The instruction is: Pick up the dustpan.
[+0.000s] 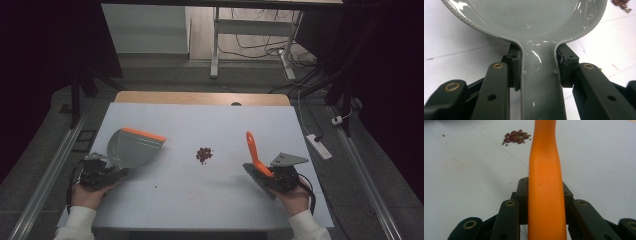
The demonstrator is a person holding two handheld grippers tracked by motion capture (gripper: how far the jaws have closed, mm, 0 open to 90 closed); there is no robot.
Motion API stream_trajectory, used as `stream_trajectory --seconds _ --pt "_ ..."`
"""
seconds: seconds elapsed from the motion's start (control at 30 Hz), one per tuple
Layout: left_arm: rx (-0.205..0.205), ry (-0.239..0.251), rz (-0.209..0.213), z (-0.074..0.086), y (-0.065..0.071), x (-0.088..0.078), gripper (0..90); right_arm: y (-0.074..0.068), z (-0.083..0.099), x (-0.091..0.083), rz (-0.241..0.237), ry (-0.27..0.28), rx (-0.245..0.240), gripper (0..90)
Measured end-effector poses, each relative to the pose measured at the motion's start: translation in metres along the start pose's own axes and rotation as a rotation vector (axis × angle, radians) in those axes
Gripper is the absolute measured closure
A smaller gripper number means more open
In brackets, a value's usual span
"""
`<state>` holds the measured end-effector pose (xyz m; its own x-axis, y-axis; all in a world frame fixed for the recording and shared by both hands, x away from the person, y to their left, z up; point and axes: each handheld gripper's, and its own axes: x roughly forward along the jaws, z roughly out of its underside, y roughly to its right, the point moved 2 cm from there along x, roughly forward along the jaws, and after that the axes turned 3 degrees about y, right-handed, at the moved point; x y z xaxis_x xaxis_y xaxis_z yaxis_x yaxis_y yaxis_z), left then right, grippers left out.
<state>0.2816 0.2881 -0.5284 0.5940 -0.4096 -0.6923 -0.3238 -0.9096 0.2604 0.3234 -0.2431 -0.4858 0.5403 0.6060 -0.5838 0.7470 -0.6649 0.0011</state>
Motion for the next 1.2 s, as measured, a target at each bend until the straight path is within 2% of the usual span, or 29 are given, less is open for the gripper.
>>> stream_trajectory --seconds 0.27,0.47,0.7,1.2 --pt "0.072 0.023 0.06 0.0 -0.005 -0.015 61.5 0.0 -0.001 0.0 0.0 0.005 0.0 70.2" --pt "0.135 0.027 0.102 0.0 0.0 -0.018 61.5 -0.001 -0.001 0.0 -0.002 0.006 -0.007 70.3" --pt "0.205 -0.005 0.149 0.001 0.008 -0.016 61.5 0.0 -0.001 0.0 -0.001 0.005 -0.006 70.3" --pt "0.291 -0.056 0.212 0.0 0.023 -0.01 61.5 -0.001 -0.002 0.001 -0.007 0.008 -0.001 70.3"
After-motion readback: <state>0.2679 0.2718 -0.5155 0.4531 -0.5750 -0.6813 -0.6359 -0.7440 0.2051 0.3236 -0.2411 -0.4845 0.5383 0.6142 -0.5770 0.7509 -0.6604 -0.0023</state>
